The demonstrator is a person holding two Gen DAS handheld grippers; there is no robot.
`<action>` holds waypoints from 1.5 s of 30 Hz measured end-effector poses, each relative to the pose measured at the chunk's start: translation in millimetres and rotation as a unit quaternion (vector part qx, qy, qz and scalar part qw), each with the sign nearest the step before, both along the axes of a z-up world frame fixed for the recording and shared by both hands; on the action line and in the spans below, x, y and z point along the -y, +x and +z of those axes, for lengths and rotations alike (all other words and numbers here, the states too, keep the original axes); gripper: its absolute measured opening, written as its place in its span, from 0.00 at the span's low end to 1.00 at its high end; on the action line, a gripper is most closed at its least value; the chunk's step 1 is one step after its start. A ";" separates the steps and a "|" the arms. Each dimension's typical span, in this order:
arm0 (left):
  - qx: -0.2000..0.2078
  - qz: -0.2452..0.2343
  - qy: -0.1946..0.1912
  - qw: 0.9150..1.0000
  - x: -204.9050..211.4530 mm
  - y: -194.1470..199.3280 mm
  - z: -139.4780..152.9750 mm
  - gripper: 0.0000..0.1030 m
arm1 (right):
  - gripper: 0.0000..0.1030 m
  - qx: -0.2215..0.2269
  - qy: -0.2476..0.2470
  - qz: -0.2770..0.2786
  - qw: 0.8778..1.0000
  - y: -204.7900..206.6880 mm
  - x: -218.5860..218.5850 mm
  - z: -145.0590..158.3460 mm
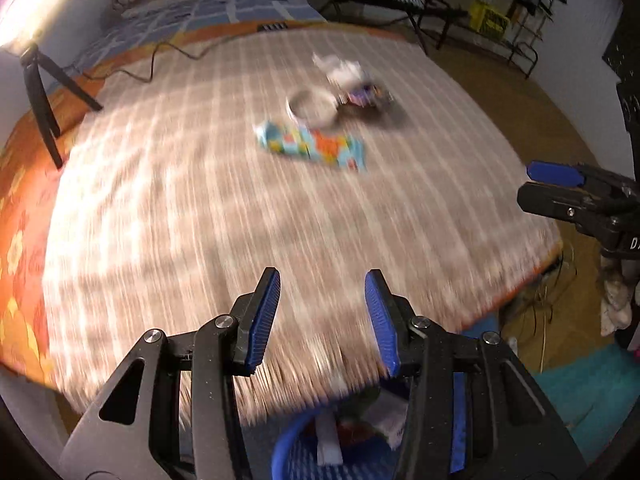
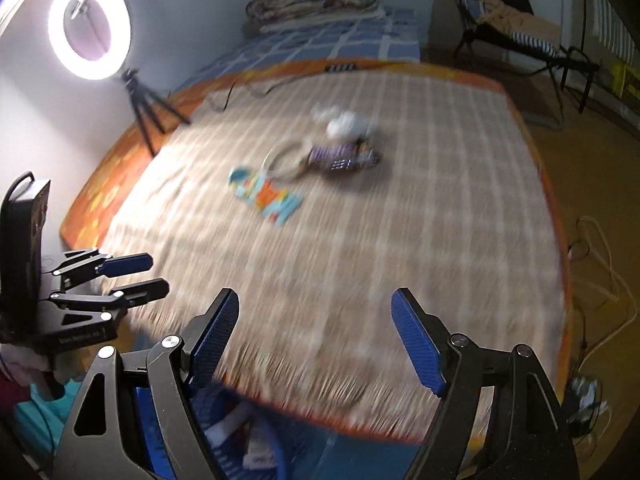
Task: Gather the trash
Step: 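Move both tools back over the remaining trash on the bed, then grasp the white hair band with the left tool while the right tool grasps the white plastic bag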
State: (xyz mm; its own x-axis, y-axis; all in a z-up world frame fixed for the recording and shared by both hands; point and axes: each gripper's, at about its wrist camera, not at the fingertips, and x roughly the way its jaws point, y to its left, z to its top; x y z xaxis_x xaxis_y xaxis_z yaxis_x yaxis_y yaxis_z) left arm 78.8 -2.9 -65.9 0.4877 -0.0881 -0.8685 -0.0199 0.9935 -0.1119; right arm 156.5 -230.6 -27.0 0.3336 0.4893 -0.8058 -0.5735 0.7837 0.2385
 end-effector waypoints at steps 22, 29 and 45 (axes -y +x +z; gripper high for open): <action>0.009 0.034 -0.024 0.999 -35.9 154.0 -25.9 0.33 | 0.76 -0.027 0.025 -0.009 0.999 155.8 -73.1 -32.9; 0.007 0.033 -0.019 0.999 -36.5 174.3 -40.6 0.26 | 0.76 -0.036 0.019 -0.009 0.999 172.6 -92.3 -50.0; 0.024 0.036 -0.010 0.999 -38.6 182.5 -46.0 0.02 | 0.28 -0.060 0.014 -0.009 0.998 186.6 -108.7 -73.8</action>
